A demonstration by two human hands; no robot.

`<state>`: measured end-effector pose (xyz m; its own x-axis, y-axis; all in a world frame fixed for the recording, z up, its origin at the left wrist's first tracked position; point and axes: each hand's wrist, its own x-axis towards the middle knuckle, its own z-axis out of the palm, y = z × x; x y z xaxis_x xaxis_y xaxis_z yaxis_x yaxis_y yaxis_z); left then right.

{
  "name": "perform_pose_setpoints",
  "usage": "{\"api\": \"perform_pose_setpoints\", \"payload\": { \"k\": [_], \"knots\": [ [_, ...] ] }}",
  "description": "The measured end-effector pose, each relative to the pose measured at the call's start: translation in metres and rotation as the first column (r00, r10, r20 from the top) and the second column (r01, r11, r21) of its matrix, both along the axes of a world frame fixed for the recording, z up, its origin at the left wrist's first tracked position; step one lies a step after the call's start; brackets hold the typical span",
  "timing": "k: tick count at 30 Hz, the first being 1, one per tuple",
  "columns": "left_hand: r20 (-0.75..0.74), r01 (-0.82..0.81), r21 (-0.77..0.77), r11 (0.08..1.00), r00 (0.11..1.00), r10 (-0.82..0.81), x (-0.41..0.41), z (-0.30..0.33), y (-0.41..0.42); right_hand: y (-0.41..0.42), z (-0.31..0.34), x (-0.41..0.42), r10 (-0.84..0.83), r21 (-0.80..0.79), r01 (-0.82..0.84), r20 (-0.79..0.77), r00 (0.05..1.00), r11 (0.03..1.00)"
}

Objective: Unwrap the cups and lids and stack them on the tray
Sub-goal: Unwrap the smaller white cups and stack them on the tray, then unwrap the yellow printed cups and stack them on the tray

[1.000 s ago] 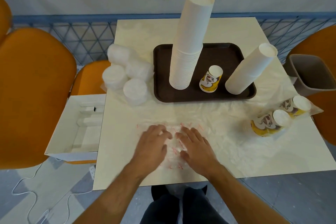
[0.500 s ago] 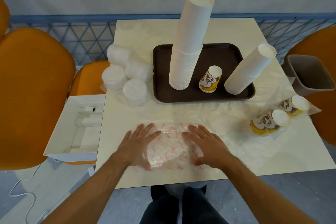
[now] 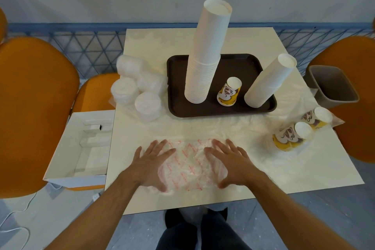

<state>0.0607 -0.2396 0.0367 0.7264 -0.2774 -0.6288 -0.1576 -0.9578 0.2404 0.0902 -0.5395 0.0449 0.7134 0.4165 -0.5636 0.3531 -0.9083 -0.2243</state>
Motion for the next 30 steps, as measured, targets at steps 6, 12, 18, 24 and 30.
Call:
{"api": "perform_pose_setpoints", "payload": {
  "k": [6, 12, 18, 24, 30],
  "knots": [
    [0.213, -0.173, -0.244, 0.954, 0.950, 0.226, -0.004, 0.016, -0.022, -0.006, 0.036, -0.010, -0.278, 0.201, 0.237, 0.206, 0.938, 0.950],
    [0.217, -0.200, -0.395, 0.896, 0.928, 0.303, -0.003, 0.027, -0.074, -0.046, 0.076, -0.008, -0.640, 0.419, 0.484, 0.481, 0.599, 0.768],
    [0.172, -0.184, -0.412, 0.892, 0.946, 0.275, 0.003, 0.029, -0.131, -0.107, 0.080, 0.007, -0.791, 0.427, 0.668, 0.377, 0.482, 0.610],
    [0.111, -0.240, -0.418, 0.876, 0.944, 0.312, 0.008, 0.032, -0.171, -0.130, 0.066, 0.014, -0.846, 0.532, 0.681, 0.145, 0.513, 0.504],
    [-0.062, -0.409, -0.581, 0.704, 0.884, 0.463, 0.020, 0.045, -0.213, -0.144, 0.069, 0.018, -0.834, 0.564, 0.667, 0.075, 0.546, 0.487]
  ]
}}
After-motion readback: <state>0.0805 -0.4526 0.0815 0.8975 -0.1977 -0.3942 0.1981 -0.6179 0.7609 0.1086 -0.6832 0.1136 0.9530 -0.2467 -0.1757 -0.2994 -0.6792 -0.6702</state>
